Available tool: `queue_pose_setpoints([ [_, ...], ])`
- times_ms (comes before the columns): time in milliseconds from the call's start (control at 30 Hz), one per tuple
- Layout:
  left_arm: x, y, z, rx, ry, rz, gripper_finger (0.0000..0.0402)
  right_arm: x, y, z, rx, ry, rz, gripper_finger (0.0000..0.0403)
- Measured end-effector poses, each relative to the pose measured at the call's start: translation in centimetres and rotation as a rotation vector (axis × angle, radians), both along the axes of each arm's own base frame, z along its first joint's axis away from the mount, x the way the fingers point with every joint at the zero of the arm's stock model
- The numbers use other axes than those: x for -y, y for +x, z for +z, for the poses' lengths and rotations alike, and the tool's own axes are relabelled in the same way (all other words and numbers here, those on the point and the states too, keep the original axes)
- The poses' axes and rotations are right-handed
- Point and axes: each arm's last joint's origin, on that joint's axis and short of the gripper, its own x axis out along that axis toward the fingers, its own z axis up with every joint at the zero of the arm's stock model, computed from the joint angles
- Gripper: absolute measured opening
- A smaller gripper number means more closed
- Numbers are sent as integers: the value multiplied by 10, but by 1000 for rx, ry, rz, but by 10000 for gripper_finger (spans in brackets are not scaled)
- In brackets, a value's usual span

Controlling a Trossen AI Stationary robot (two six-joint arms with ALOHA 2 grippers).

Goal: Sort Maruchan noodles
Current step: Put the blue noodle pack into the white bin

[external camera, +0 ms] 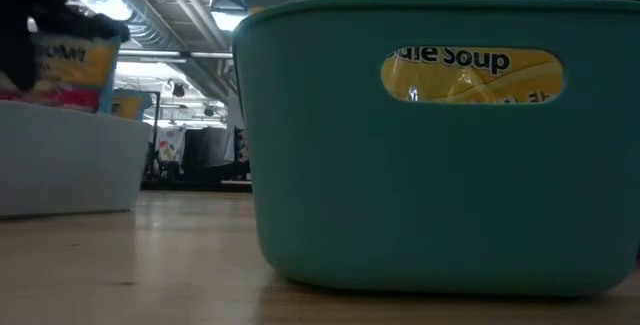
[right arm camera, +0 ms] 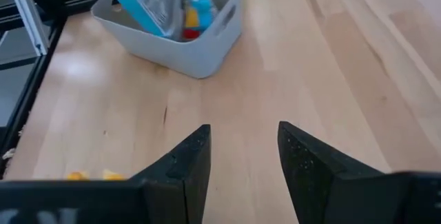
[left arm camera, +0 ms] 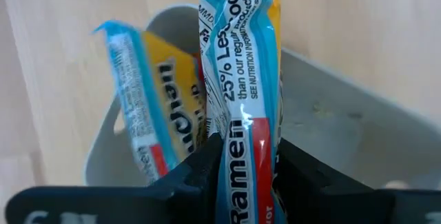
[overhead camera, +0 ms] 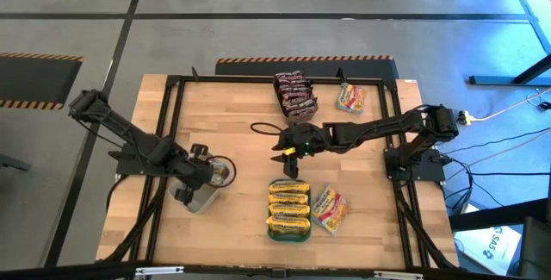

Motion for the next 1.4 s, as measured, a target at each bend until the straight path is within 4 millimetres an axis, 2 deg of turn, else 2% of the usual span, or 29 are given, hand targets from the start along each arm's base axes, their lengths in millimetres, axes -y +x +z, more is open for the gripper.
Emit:
queue_pose_setpoints([
  [233,-7,10,-32,19,125,-119,100,-1,0,0,5,15,20,152],
  [400,-11,25,-38,52,128,-156,100,-2,0,0,5,26,35,152],
  [633,-25,42,-48,101,195,-101,104,-2,1,1,9,37,51,152],
  [867,-39,50,-51,105,270,-2,120,-10,1,1,19,38,81,152],
  [1033,-42,55,-36,157,293,22,120,-16,4,8,101,9,67,152],
  [1200,-47,57,-29,180,340,17,122,-14,8,14,175,-60,27,152],
  [1400,-52,57,-30,171,357,38,120,-11,12,9,175,-61,19,152],
])
